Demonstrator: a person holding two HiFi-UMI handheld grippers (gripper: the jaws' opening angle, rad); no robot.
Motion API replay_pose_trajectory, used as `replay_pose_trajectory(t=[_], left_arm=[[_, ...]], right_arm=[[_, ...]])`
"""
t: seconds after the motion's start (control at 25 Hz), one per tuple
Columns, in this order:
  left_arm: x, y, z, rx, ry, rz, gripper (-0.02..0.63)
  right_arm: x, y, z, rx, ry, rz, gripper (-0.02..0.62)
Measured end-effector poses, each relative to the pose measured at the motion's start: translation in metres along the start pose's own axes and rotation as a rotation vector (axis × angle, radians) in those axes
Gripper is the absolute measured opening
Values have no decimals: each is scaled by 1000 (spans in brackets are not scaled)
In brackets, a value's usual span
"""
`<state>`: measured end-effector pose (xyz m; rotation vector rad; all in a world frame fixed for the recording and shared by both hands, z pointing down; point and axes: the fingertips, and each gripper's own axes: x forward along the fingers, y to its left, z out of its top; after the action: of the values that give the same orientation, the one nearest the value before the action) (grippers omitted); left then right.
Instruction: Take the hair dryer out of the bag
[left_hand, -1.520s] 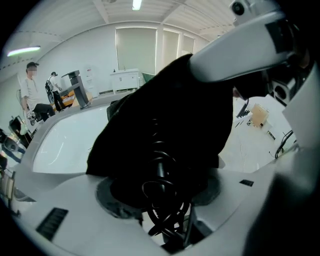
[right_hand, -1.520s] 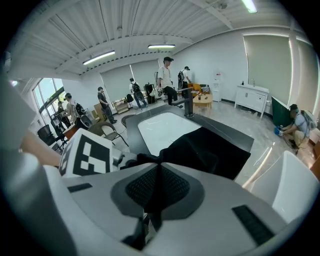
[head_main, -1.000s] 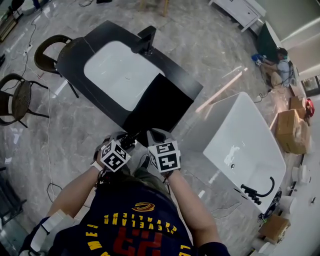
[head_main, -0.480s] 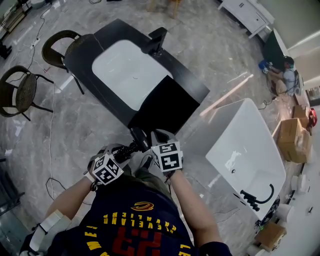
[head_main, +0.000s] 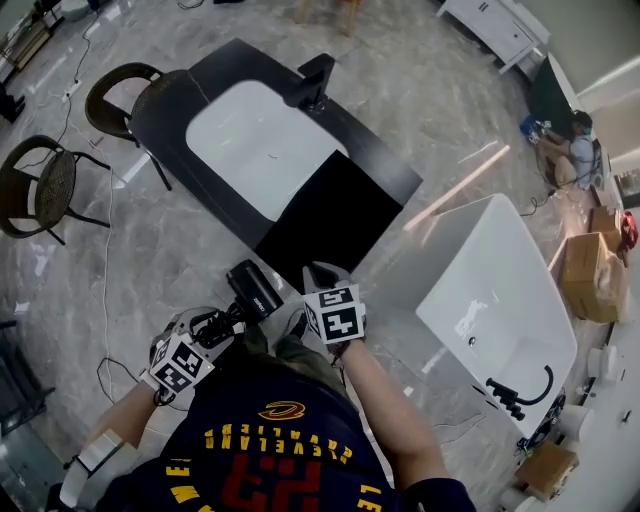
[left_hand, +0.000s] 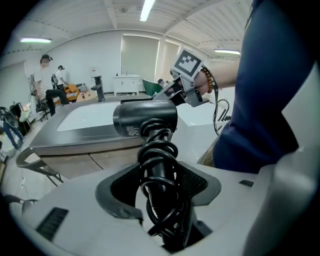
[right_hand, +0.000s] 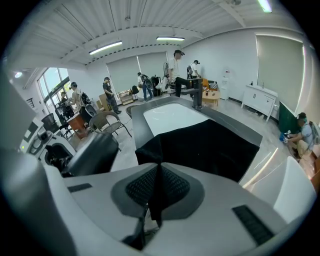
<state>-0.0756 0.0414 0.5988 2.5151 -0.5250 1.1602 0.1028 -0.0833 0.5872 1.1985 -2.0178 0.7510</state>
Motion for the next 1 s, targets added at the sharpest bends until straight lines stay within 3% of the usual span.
replay_pose_trajectory(t=[0.28, 0.4, 0.52, 0.64, 1.0], left_arm=[[-27, 24, 20, -87, -69, 65, 241], [-28, 37, 38, -105, -104, 79, 241], [-27, 50, 55, -106, -132, 89, 241], [-25, 63, 71, -100, -140, 103, 241], [31, 83, 125, -78, -117, 91, 241]], right_arm=[[15, 25, -21, -110, 60, 57, 26], [31, 43, -37, -192, 112, 128, 144], [32, 49, -46, -203, 134, 157, 179], [17, 39, -42, -130, 89, 129, 179], [-50, -46, -41, 199, -104, -76, 178]])
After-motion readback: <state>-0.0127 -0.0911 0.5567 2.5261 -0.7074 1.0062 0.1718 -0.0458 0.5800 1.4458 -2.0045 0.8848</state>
